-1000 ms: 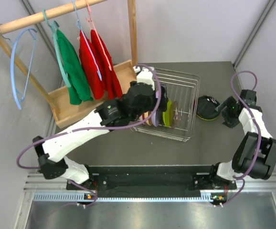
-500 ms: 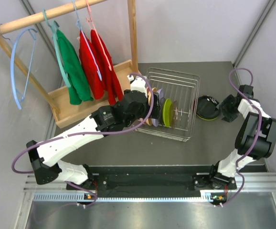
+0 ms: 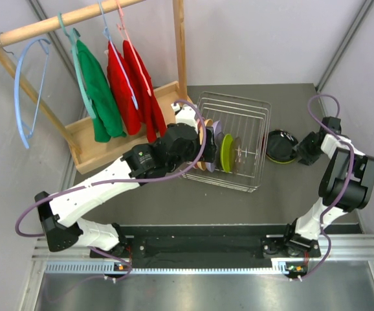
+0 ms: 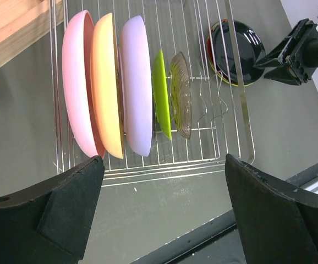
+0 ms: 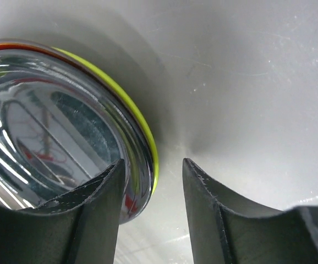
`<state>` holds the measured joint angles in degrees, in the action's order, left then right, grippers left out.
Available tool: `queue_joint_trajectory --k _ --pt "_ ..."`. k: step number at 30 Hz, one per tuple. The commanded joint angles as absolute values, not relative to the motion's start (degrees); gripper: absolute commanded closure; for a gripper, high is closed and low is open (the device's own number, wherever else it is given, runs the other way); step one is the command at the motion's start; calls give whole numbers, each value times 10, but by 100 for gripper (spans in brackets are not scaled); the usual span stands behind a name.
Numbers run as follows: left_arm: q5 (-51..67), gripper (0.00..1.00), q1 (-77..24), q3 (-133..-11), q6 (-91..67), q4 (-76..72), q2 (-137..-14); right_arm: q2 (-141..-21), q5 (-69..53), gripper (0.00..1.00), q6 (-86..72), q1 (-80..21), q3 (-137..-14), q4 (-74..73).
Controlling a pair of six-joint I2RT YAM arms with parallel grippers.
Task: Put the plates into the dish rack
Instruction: Pick up the plate at the center of the board.
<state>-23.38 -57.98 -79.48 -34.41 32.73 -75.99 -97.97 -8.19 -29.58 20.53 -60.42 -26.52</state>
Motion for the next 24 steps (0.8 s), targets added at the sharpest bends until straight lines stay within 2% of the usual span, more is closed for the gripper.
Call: queue_joint_trajectory --k 1,3,7,16,24 --pt "-221 5 -577 -791 -352 307 -750 -994 -76 55 -290 210 -602 -243" --pt "-218 5 -577 -791 -353 307 -751 -996 -74 58 -289 210 -599 -244" --pt "-217 6 -577 -791 -352 307 -751 -985 -60 77 -291 210 -589 -246" --pt "-212 6 -574 -790 -352 306 -753 -941 -24 98 -283 211 -551 -257" --pt "-208 6 -572 -785 -354 303 -749 -851 12 100 -281 219 -535 -280"
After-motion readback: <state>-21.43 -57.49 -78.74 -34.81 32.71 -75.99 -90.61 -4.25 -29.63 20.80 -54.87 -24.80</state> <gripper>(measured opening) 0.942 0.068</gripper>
